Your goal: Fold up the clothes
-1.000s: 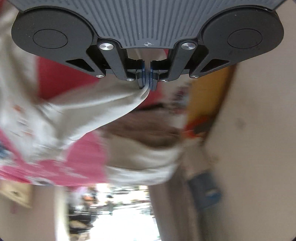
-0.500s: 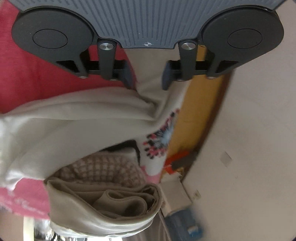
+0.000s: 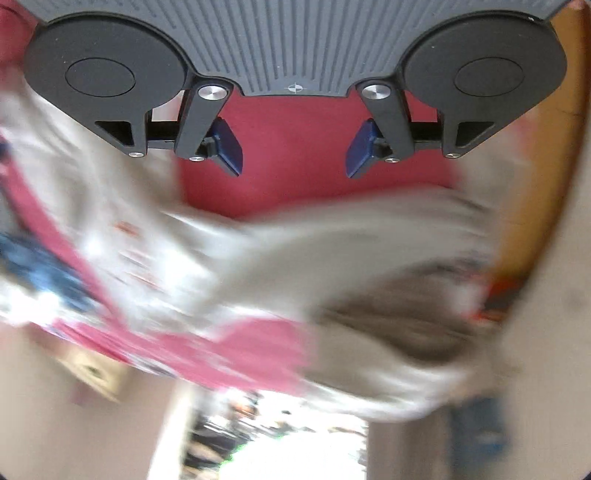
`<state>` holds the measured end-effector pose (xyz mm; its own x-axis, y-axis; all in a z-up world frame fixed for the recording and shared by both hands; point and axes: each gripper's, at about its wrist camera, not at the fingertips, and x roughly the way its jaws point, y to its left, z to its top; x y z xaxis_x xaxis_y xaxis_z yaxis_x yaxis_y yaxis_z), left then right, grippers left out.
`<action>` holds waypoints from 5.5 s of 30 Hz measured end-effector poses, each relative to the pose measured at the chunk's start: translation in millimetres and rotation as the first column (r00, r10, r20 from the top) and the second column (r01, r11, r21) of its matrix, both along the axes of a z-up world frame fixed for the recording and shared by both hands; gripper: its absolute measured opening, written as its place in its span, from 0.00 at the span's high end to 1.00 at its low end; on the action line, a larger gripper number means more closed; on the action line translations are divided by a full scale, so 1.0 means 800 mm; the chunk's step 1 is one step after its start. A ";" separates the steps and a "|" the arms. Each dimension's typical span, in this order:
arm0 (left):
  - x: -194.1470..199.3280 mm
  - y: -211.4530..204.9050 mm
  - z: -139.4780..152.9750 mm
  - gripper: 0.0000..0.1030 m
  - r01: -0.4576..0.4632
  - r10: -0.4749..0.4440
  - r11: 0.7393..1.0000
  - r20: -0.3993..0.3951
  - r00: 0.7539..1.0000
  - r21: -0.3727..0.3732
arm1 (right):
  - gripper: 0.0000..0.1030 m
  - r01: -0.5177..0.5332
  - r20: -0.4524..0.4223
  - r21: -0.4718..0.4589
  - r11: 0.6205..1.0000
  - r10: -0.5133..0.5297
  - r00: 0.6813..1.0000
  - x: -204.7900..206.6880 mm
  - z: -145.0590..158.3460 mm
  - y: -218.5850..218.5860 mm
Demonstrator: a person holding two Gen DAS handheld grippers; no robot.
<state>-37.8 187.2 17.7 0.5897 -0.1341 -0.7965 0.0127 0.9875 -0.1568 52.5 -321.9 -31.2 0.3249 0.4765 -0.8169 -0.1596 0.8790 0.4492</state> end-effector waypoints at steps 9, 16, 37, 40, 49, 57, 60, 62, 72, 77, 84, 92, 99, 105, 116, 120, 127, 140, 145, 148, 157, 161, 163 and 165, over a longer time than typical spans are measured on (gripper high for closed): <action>-0.008 -0.134 -0.078 0.40 0.262 -0.271 0.961 -0.111 0.956 -0.090 | 0.17 0.046 -0.132 0.040 0.998 -0.041 0.990 -0.011 -0.033 -0.015; -0.020 -0.157 -0.102 0.40 0.216 -0.224 0.974 -0.144 0.964 -0.064 | 0.33 -0.032 -0.099 0.029 0.999 0.035 0.994 -0.020 -0.034 0.014; -0.028 -0.175 -0.108 0.37 0.237 -0.231 0.971 -0.119 0.966 0.038 | 1.00 0.046 0.372 -0.140 0.989 0.010 0.928 0.025 0.076 -0.005; -0.028 -0.174 -0.108 0.37 0.240 -0.235 0.970 -0.117 0.965 0.034 | 1.00 0.068 0.385 -0.146 0.987 -0.007 0.923 0.040 0.088 -0.018; -0.026 -0.177 -0.110 0.35 0.243 -0.238 0.969 -0.114 0.965 0.037 | 0.60 -0.219 0.284 -0.113 0.969 0.243 0.928 -0.003 0.052 0.040; -0.026 -0.180 -0.112 0.33 0.236 -0.231 0.971 -0.107 0.967 0.044 | 0.27 -0.541 0.243 -0.107 0.834 0.549 0.799 -0.077 0.030 0.137; -0.027 -0.179 -0.113 0.33 0.237 -0.232 0.970 -0.102 0.967 0.045 | 0.18 -0.583 0.226 -0.175 0.793 0.609 0.761 -0.100 0.018 0.150; -0.027 -0.178 -0.113 0.33 0.237 -0.232 0.971 -0.100 0.968 0.041 | 0.16 -0.609 0.212 -0.219 0.762 0.646 0.733 -0.116 0.010 0.158; -0.032 -0.176 -0.115 0.32 0.246 -0.243 0.969 -0.078 0.967 0.029 | 0.62 -0.648 0.152 -0.307 0.697 0.708 0.690 -0.153 -0.008 0.172; -0.035 -0.176 -0.116 0.32 0.248 -0.246 0.968 -0.061 0.967 0.034 | 0.82 -0.594 0.177 -0.192 0.781 0.623 0.762 -0.134 0.024 0.145; -0.036 -0.180 -0.118 0.30 0.252 -0.250 0.967 -0.052 0.967 0.046 | 0.84 -0.350 0.303 -0.120 0.929 0.370 0.878 -0.052 0.086 0.076; -0.036 -0.180 -0.117 0.30 0.251 -0.249 0.967 -0.055 0.967 0.052 | 0.84 0.069 0.493 -0.031 0.997 -0.045 0.869 0.080 0.170 -0.026; -0.038 -0.182 -0.118 0.30 0.253 -0.250 0.966 -0.053 0.967 0.062 | 0.84 0.410 0.603 0.111 0.906 -0.389 0.697 0.196 0.244 -0.115; -0.033 -0.181 -0.117 0.30 0.260 -0.256 0.964 -0.062 0.965 0.061 | 0.34 0.405 0.596 0.097 0.909 -0.379 0.708 0.174 0.234 -0.114; -0.034 -0.180 -0.115 0.29 0.266 -0.263 0.963 -0.064 0.963 0.049 | 0.24 0.306 0.561 0.037 0.951 -0.273 0.781 0.104 0.201 -0.088; -0.034 -0.174 -0.112 0.30 0.262 -0.260 0.965 -0.065 0.963 0.021 | 0.24 -0.010 0.458 -0.063 0.998 0.038 0.888 0.036 0.162 -0.026; -0.044 -0.159 -0.103 0.30 0.255 -0.258 0.966 -0.091 0.962 -0.037 | 0.24 -0.215 0.256 -0.248 0.944 0.278 0.926 -0.046 0.057 0.025; -0.102 -0.153 -0.089 0.30 0.285 -0.290 0.956 -0.096 0.952 -0.063 | 0.33 -0.192 0.244 -0.337 0.922 0.283 0.928 -0.068 0.004 0.023; -0.108 -0.160 -0.100 0.38 0.271 -0.271 0.962 -0.117 0.955 -0.015 | 0.68 -0.174 0.257 -0.329 0.928 0.265 0.929 -0.068 -0.001 0.021; -0.110 -0.163 -0.100 0.49 0.260 -0.257 0.966 -0.105 0.961 0.014 | 0.88 -0.157 0.285 -0.335 0.929 0.258 0.923 -0.071 0.009 0.021; -0.110 -0.114 -0.061 0.94 0.138 -0.150 0.981 -0.080 0.985 -0.139 | 0.95 -0.059 0.119 -0.025 0.998 0.061 0.991 -0.044 0.083 -0.049; -0.106 -0.060 -0.023 0.94 0.046 -0.080 0.962 -0.117 0.990 -0.270 | 0.95 0.012 0.013 0.117 0.993 -0.013 1.000 -0.030 0.116 -0.083; -0.107 -0.049 -0.028 0.94 0.030 -0.073 0.963 -0.152 0.986 -0.269 | 0.95 0.063 -0.086 0.197 0.978 -0.047 0.995 -0.027 0.117 -0.103; -0.108 -0.038 -0.034 0.94 0.014 -0.066 0.964 -0.187 0.980 -0.266 | 0.95 0.094 -0.185 0.221 0.971 -0.053 0.981 -0.030 0.099 -0.113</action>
